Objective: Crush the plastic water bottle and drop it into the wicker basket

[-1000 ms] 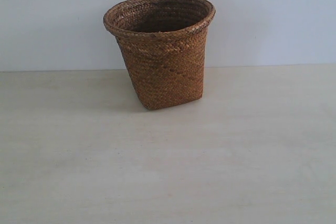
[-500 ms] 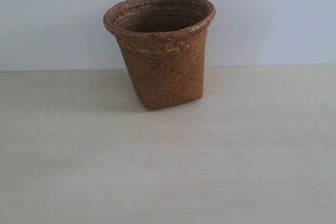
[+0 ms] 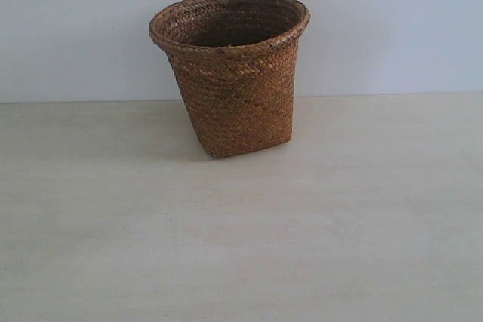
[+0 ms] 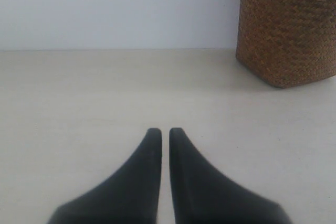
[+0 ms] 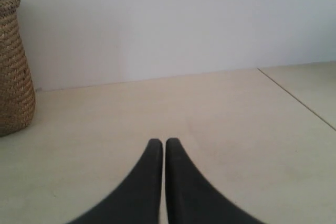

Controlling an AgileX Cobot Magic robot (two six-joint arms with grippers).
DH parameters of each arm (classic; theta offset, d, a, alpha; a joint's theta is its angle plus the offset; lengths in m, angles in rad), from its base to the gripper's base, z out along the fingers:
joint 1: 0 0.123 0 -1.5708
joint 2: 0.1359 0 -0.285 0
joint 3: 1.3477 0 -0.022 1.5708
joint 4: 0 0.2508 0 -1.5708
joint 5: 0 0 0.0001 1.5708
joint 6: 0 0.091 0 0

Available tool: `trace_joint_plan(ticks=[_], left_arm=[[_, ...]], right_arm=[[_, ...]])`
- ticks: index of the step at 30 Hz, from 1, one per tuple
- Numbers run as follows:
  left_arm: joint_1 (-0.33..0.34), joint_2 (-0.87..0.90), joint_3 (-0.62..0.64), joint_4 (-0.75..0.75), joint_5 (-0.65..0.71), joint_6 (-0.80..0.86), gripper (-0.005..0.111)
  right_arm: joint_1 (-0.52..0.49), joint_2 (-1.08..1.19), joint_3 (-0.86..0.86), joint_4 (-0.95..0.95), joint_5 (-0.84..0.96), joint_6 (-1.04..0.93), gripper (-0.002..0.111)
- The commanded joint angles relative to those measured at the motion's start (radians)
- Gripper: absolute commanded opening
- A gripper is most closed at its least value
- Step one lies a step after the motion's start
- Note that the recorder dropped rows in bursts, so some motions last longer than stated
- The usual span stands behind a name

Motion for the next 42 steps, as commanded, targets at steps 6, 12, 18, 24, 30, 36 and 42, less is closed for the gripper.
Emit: trace_joint_plan(ticks=[6, 12, 18, 24, 30, 36, 42], left_arm=[[0.003, -0.003, 0.004, 0.001, 0.0, -0.013, 0.004], [0.003, -0.003, 0.004, 0.001, 0.0, -0.013, 0.004], [0.003, -0.003, 0.004, 0.001, 0.0, -0.013, 0.004], [0.003, -0.003, 0.004, 0.001, 0.0, -0.013, 0.004], [0.003, -0.003, 0.004, 0.001, 0.0, -0.013, 0.004], [0.003, -0.003, 0.004, 0.001, 0.0, -0.013, 0.004], [0.003, -0.003, 0.004, 0.001, 0.0, -0.013, 0.004]], right_arm=[[-0.005, -0.07, 0.017, 0.007, 0.156, -0.066, 0.0], [0.033, -0.07, 0.017, 0.007, 0.194, -0.068, 0.0], [0.043, -0.07, 0.017, 0.005, 0.194, -0.066, 0.0], [0.043, -0.07, 0.017, 0.005, 0.188, -0.066, 0.0], [0.043, -0.07, 0.017, 0.005, 0.188, -0.059, 0.0], [0.043, -0.07, 0.017, 0.005, 0.188, -0.058, 0.0], [0.043, -0.07, 0.017, 0.005, 0.188, -0.058, 0.0]])
